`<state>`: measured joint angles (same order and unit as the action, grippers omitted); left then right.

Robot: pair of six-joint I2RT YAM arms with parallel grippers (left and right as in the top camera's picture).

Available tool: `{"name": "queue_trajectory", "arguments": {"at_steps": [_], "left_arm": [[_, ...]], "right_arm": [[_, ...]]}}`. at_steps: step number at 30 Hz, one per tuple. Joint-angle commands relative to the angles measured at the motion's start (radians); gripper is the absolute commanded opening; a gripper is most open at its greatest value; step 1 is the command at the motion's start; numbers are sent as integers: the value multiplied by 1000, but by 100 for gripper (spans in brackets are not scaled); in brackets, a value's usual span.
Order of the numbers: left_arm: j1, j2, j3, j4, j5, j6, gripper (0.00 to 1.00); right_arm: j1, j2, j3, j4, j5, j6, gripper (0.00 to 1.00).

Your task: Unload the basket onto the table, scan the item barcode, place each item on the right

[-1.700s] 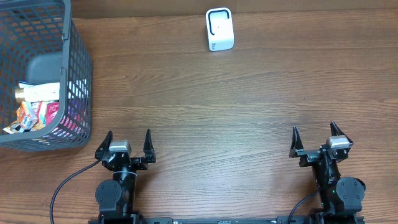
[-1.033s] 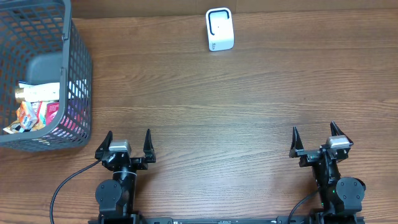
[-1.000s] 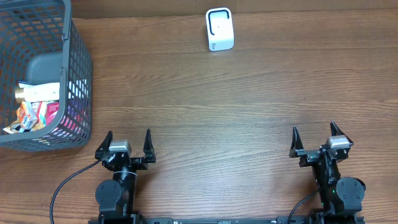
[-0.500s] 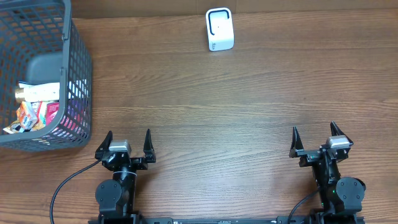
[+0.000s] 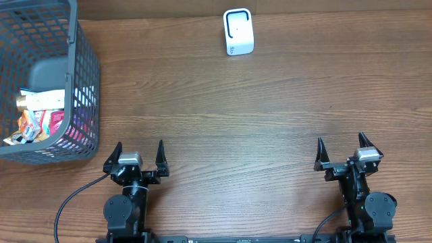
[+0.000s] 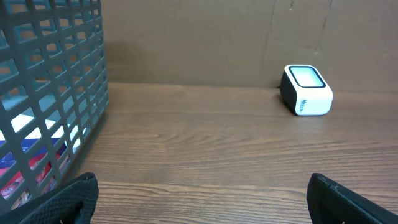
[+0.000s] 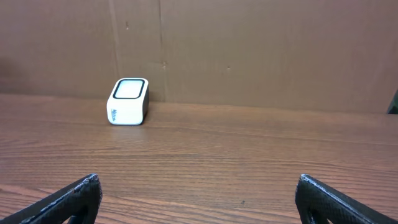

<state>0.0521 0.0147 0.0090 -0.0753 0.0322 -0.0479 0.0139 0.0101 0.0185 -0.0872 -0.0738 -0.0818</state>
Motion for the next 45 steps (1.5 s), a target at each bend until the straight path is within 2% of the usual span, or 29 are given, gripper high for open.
{"name": "queue_trajectory", "arguments": {"at_steps": [1,4,6,9,10,11,14,21,27,31,36,39,45], "left_arm": [[-10,-10,-4,-2,-6,23,100],[-10,-10,-4,0,-5,19,100],[-11,-10,-4,2,32,-41,100],[-14,-10,-3,9,116,-280,100],[-13,-10,-3,23,172,-504,100],[-13,-10,-3,32,179,-601,100],[-13,-10,-3,49,200,-800,100],[-13,-10,8,207,417,-698,100],[-13,-10,112,197,459,-640,100],[-13,-3,272,61,431,-492,100],[-13,99,500,-216,362,-301,100],[-13,220,635,-383,271,-281,100],[-13,349,738,-354,373,-280,100]], "right_arm": [[-3,-7,-10,7,3,4,100],[-3,-7,-10,7,3,4,100],[-3,-7,-10,7,3,4,100],[-3,-7,-10,7,3,4,100],[-3,-7,-10,7,3,4,100],[-3,-7,-10,7,3,4,100],[-3,-7,-10,7,3,4,100],[-3,-7,-10,7,3,4,100],[-3,-7,-10,7,3,4,100],[-3,-7,-10,7,3,4,100],[-3,-7,-10,7,3,4,100],[-3,-7,-10,7,3,4,100],[-3,-7,-10,7,3,4,100]]}}
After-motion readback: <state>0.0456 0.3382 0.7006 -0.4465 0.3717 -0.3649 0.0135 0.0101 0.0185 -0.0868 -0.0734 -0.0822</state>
